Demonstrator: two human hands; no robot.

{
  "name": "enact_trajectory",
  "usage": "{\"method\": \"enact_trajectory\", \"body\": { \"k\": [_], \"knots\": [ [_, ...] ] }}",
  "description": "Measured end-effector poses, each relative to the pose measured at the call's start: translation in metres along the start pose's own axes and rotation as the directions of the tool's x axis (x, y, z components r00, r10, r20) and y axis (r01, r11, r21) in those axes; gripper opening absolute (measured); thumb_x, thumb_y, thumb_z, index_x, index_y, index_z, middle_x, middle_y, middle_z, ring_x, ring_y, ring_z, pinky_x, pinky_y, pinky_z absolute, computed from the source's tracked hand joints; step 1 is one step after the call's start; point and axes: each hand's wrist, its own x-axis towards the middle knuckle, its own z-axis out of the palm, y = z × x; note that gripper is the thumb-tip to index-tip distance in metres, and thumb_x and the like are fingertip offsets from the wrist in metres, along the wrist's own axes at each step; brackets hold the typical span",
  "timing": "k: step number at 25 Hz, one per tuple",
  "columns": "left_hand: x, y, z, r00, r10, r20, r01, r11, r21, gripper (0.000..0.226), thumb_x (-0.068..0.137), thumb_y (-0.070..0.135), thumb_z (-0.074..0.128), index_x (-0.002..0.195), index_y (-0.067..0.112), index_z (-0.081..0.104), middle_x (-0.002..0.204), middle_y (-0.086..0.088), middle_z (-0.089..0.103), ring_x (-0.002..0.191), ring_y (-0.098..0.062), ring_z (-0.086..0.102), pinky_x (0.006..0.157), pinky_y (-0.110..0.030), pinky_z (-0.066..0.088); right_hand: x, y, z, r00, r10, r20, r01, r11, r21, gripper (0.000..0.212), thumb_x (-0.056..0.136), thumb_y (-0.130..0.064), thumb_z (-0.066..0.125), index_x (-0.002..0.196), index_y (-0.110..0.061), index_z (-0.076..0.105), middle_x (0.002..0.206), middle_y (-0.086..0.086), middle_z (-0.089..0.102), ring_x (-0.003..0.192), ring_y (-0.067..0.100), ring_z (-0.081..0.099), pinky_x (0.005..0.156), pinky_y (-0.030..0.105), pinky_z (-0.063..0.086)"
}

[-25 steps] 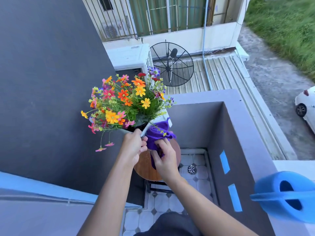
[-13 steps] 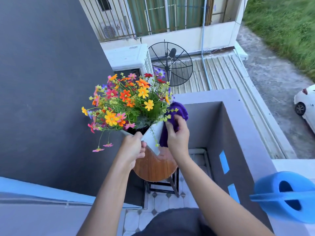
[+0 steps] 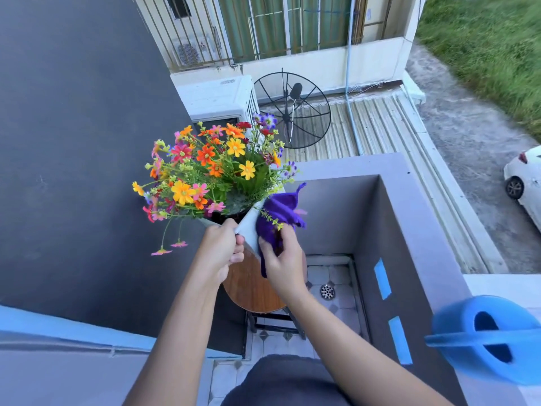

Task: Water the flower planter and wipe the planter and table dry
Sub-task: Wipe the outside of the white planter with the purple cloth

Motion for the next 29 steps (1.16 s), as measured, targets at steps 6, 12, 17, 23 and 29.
{"method": "enact_trajectory", "body": {
  "k": [6,12,17,23,29],
  "knots": [
    [0.0,0.009,-0.002,1.0,0.024,-0.011,-0.025,1.0,-0.02,0.023,0.091,0.005,0.035,0.07,0.014,0.033,0.057,-0.004,0.034,0.033,-0.007,0.021,0.035,-0.016,0.015,-0.023,0.022,-0.012,0.989,-0.006,0.147,0.016,0.998,-0.065,0.034,0.081,0.006,0.061,0.086,-0.024,0.048,0.085,-0.007,0.05,0.078,0.004,0.045,0.07,0.017,0.035],
    [0.002,0.005,0.004,0.993,0.113,-0.041,-0.106,0.983,0.153,0.021,0.091,0.014,0.036,0.071,0.016,0.031,0.06,-0.004,0.038,0.039,-0.011,0.024,0.038,-0.021,0.018,0.008,-0.014,-0.011,0.998,-0.045,0.053,0.041,0.997,0.065,0.02,0.09,-0.003,0.069,0.103,-0.017,0.061,0.099,0.001,0.063,0.093,0.006,0.058,0.083,0.017,0.044],
    [0.002,0.003,0.003,0.991,0.131,-0.015,-0.126,0.974,0.19,0.021,0.09,0.012,0.036,0.069,0.015,0.031,0.06,-0.005,0.039,0.042,-0.013,0.023,0.037,-0.02,0.018,0.048,-0.019,-0.025,0.994,0.07,-0.084,-0.058,0.989,0.133,0.019,0.095,-0.016,0.065,0.113,-0.014,0.06,0.106,0.004,0.067,0.096,0.019,0.062,0.088,0.031,0.05],
    [0.0,-0.001,0.006,0.993,0.104,0.045,-0.109,0.987,0.12,0.022,0.088,0.01,0.035,0.067,0.015,0.034,0.055,-0.004,0.038,0.035,-0.009,0.023,0.036,-0.018,0.019,0.056,0.012,-0.045,0.979,0.148,-0.143,-0.152,0.988,-0.018,0.017,0.097,-0.009,0.063,0.113,-0.013,0.058,0.108,0.002,0.06,0.097,0.018,0.055,0.087,0.027,0.042],
    [0.003,-0.007,-0.002,0.995,0.09,0.053,-0.099,0.972,0.212,0.022,0.09,0.012,0.034,0.069,0.016,0.032,0.056,-0.003,0.037,0.038,-0.01,0.021,0.038,-0.02,0.017,0.048,0.027,-0.052,0.934,0.325,-0.147,-0.315,0.945,0.086,0.017,0.093,-0.014,0.07,0.108,-0.009,0.064,0.103,0.001,0.064,0.088,0.015,0.055,0.084,0.031,0.045]
  ]
}}
